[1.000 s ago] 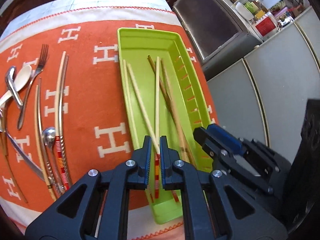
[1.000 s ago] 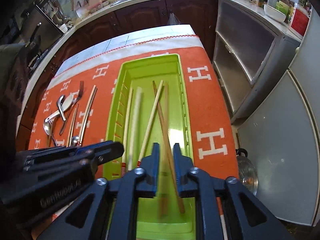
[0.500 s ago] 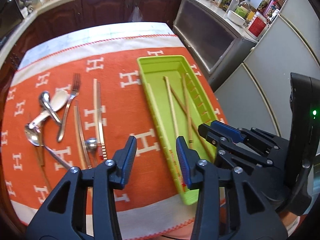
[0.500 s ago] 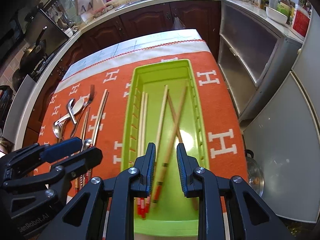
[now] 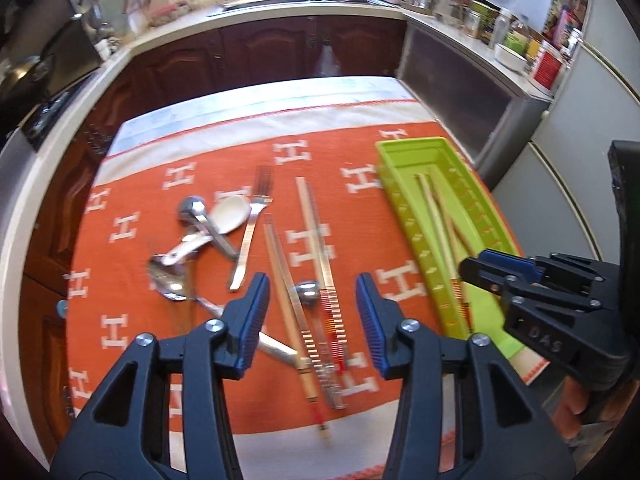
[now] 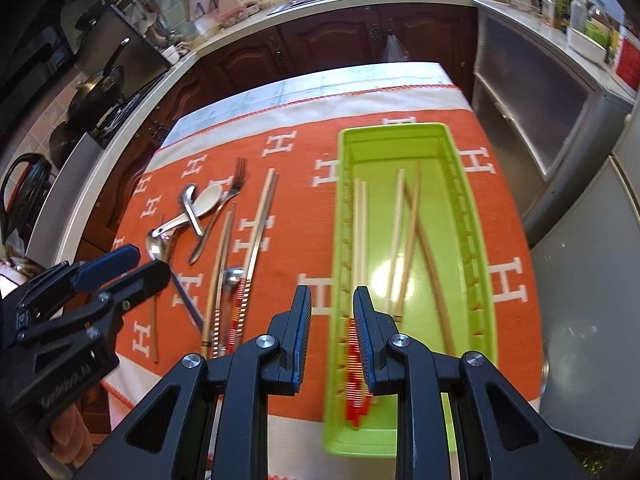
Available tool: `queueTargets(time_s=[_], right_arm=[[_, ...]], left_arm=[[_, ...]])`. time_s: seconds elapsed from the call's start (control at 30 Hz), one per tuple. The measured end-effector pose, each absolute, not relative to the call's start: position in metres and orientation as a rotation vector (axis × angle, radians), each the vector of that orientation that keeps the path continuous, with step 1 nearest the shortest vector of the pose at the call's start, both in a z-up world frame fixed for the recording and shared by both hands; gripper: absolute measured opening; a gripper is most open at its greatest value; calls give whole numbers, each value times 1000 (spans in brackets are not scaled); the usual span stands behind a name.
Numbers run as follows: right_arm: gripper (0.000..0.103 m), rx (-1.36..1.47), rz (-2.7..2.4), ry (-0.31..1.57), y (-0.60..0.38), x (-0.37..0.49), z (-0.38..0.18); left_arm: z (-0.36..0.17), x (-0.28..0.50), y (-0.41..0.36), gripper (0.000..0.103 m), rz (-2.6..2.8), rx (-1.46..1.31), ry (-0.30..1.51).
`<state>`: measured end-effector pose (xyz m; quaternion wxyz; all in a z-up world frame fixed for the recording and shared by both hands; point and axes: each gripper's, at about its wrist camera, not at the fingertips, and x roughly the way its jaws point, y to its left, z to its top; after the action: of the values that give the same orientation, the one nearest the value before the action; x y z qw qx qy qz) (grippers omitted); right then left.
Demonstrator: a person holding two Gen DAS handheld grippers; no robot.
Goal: Organize utensils
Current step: 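Move both open tools back over the remaining chopsticks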
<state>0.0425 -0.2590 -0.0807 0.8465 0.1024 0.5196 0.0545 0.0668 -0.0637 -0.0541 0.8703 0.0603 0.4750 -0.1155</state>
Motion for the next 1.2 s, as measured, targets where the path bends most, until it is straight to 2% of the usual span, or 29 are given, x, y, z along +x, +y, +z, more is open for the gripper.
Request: queueTargets(time_s=[0.27, 0.5, 0.57, 0.73, 1.0, 1.2], right_arm=[[22, 196, 206, 1115, -208, 56, -79], [22, 200, 262, 1156, -172, 79, -102], [22, 207, 268, 1166, -169, 85, -114], [22, 213, 262, 1194, -162, 101, -141], [14, 177, 241, 1231, -153, 120, -177], [12, 127, 210, 1232, -148, 126, -190]], left_arm=[[-72, 71, 4, 47, -187, 37, 1018], [-98, 78, 40, 47, -216, -51, 1046], [-105, 79, 42, 45, -227, -54, 1050], [-119, 86, 32, 26, -301, -65, 1072], [-147, 105, 12, 22, -381, -92, 1137], [-166, 118, -3, 22, -387, -76, 1177]])
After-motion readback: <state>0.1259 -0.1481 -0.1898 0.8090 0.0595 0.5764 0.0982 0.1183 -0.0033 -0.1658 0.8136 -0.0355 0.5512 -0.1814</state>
